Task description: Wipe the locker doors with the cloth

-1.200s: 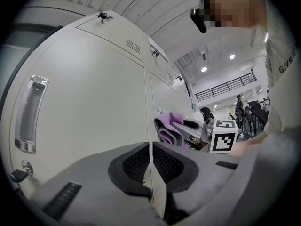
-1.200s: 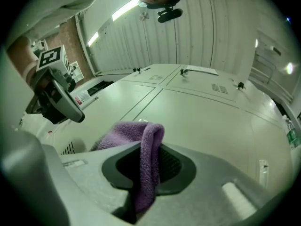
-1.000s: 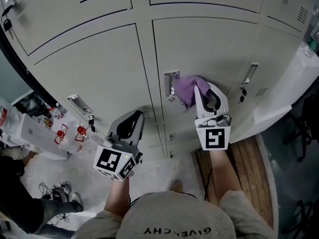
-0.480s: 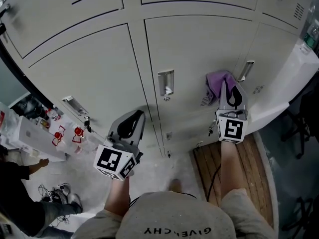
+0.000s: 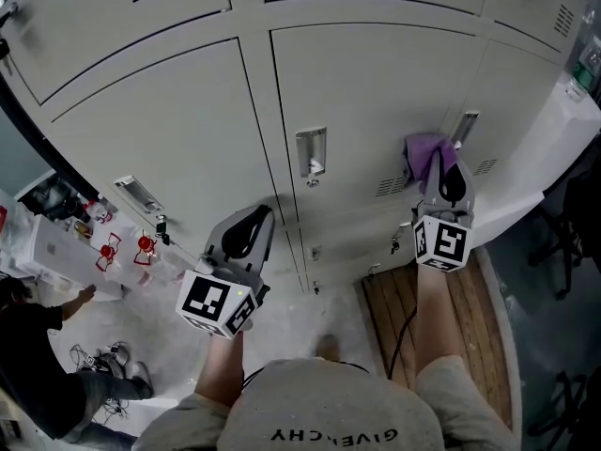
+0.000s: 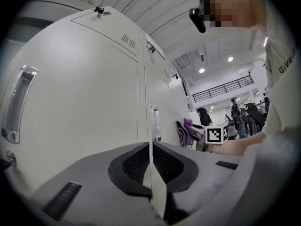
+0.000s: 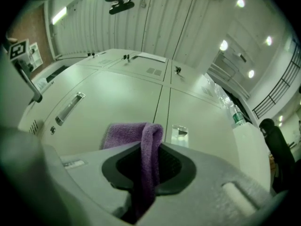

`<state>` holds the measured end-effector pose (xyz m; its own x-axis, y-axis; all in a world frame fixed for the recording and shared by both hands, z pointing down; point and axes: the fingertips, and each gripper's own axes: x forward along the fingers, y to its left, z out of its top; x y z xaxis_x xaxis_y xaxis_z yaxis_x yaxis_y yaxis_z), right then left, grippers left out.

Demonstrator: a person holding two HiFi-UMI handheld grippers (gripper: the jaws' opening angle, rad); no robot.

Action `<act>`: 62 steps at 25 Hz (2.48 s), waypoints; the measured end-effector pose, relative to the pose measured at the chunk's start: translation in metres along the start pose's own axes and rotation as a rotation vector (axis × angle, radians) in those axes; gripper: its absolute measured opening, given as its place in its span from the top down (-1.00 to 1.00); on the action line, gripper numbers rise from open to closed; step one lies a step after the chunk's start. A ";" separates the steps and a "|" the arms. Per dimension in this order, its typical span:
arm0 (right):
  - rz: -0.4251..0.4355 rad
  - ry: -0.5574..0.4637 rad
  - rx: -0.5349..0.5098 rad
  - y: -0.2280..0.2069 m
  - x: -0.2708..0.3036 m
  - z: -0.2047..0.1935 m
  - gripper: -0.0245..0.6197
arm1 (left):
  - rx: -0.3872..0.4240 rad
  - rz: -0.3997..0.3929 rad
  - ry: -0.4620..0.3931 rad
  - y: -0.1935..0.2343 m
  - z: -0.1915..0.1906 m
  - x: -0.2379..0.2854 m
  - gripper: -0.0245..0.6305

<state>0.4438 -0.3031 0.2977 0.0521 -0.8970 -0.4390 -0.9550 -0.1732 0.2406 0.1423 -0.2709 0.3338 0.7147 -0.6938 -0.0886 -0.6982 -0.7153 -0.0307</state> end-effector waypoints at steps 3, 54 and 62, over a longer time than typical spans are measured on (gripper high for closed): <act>0.077 -0.055 0.019 0.032 -0.010 0.014 0.77 | 0.000 0.010 0.001 0.002 -0.001 -0.002 0.87; 0.216 0.211 -0.027 0.046 -0.033 -0.092 0.75 | -0.033 0.027 0.035 0.011 -0.017 -0.014 0.87; 0.046 0.279 0.071 0.017 -0.038 -0.095 0.76 | -0.068 0.067 0.035 0.023 -0.031 -0.032 0.87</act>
<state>0.4534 -0.3104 0.4012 0.0774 -0.9821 -0.1718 -0.9757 -0.1100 0.1894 0.1041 -0.2677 0.3666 0.6681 -0.7422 -0.0533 -0.7411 -0.6701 0.0419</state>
